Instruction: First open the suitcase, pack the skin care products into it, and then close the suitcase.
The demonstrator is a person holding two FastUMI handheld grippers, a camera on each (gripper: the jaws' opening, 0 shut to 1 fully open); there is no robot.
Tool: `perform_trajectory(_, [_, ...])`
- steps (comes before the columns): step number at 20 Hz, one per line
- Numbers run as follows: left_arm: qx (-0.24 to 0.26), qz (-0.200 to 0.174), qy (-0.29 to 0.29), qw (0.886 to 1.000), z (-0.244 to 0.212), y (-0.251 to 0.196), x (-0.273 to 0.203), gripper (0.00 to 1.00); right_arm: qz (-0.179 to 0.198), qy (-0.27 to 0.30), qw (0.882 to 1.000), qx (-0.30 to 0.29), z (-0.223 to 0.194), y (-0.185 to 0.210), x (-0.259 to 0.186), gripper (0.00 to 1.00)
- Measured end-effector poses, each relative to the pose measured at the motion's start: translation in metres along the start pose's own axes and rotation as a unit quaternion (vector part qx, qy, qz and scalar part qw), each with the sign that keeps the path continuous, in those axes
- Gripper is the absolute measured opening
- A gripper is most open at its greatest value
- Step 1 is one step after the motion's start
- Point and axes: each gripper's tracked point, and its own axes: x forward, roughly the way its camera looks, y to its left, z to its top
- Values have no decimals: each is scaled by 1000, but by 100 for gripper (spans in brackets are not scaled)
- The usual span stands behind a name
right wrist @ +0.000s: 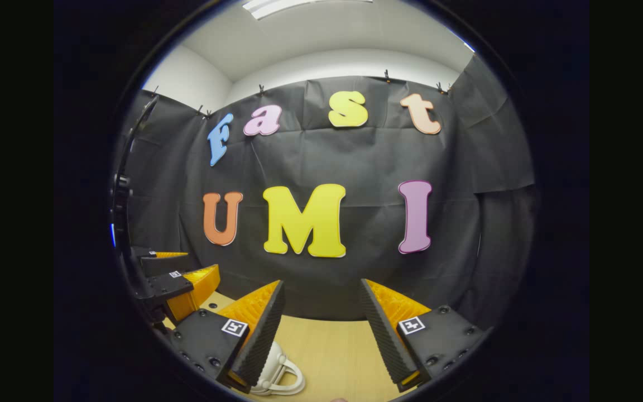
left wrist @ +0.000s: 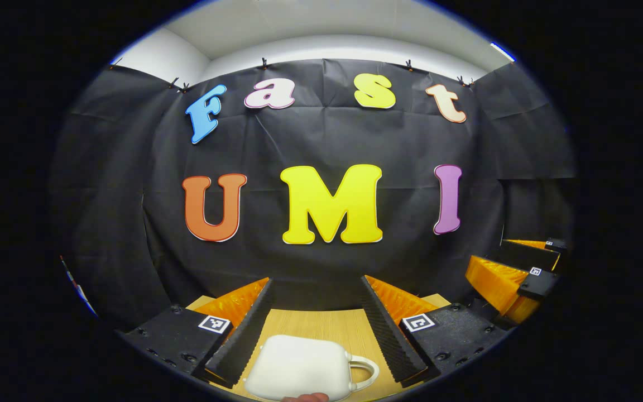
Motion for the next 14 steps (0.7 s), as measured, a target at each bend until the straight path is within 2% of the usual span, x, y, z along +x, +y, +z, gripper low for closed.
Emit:
perform_trajectory(6, [-16,-8,4,1000,12,4,-9,96,0,-18,1000,-9,7,12,-6,79])
perform_trajectory(7, [-21,-10,3,1000,16,4,-8,100,0,-20,1000,-6,11,13,-4,79])
perform_trajectory(8, [-26,-12,5,1000,18,4,-9,96,-1,-21,1000,-3,14,11,-2,79])
perform_trajectory(11, [-28,-10,1,1000,28,10,-7,96,-2,-28,1000,3,22,14,4,79])
perform_trajectory(12, [-27,-8,1,1000,29,14,-7,100,-2,-30,1000,6,24,15,4,79])
perform_trajectory(14, [-26,-3,7,1000,27,20,-5,96,-4,-31,999,4,23,15,6,77])
